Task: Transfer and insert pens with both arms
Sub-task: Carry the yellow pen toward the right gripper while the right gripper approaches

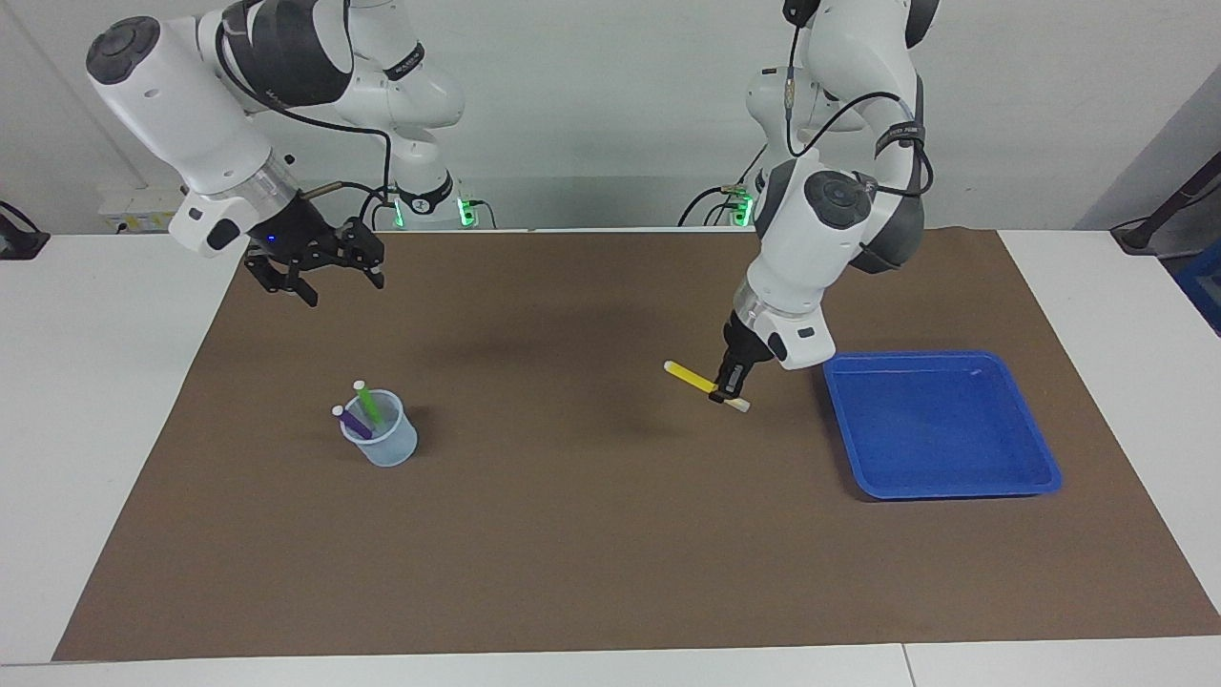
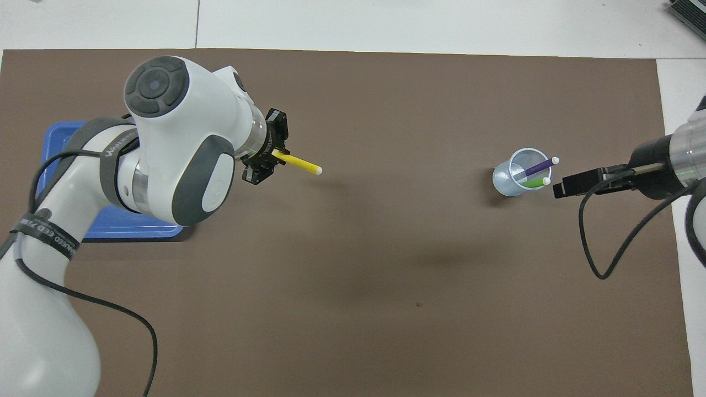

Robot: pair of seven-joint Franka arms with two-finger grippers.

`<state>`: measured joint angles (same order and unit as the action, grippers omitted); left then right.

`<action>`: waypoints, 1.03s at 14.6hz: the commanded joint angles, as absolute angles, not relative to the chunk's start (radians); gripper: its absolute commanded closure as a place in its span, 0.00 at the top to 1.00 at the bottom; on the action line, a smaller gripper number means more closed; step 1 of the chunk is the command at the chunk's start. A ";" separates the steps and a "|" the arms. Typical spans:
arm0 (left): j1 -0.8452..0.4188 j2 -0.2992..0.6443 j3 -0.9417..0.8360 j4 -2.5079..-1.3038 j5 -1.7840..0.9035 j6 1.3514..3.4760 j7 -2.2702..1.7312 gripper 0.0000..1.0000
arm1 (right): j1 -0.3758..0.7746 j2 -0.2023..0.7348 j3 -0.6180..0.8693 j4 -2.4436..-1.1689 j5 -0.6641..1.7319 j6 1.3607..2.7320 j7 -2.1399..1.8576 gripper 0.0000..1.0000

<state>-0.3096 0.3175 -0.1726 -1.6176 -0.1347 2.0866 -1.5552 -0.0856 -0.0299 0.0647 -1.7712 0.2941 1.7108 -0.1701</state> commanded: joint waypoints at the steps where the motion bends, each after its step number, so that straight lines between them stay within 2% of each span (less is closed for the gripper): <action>1: -0.386 0.296 -0.153 -1.644 -0.169 2.184 -1.734 0.00 | -0.095 -0.060 0.071 -1.836 0.455 1.775 -0.153 1.00; 7: -0.526 0.298 -0.152 -1.643 -0.169 2.261 -1.973 0.00 | -0.019 -0.049 0.072 -1.893 0.684 1.879 -0.163 1.00; 10: -0.589 0.298 -0.152 -1.643 -0.169 2.309 -2.109 0.00 | 0.040 -0.041 0.072 -1.943 0.750 1.986 -0.175 1.00; 15: -0.629 0.304 -0.153 -1.643 -0.193 2.402 -2.164 0.00 | 0.034 -0.012 0.071 -1.965 0.831 2.000 -0.304 1.00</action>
<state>-0.6144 0.3167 -0.1719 -1.6187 -0.1579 2.3377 -2.1538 0.0470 -0.0100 0.0690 -1.9416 0.7941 1.9853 -0.2486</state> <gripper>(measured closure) 0.833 0.000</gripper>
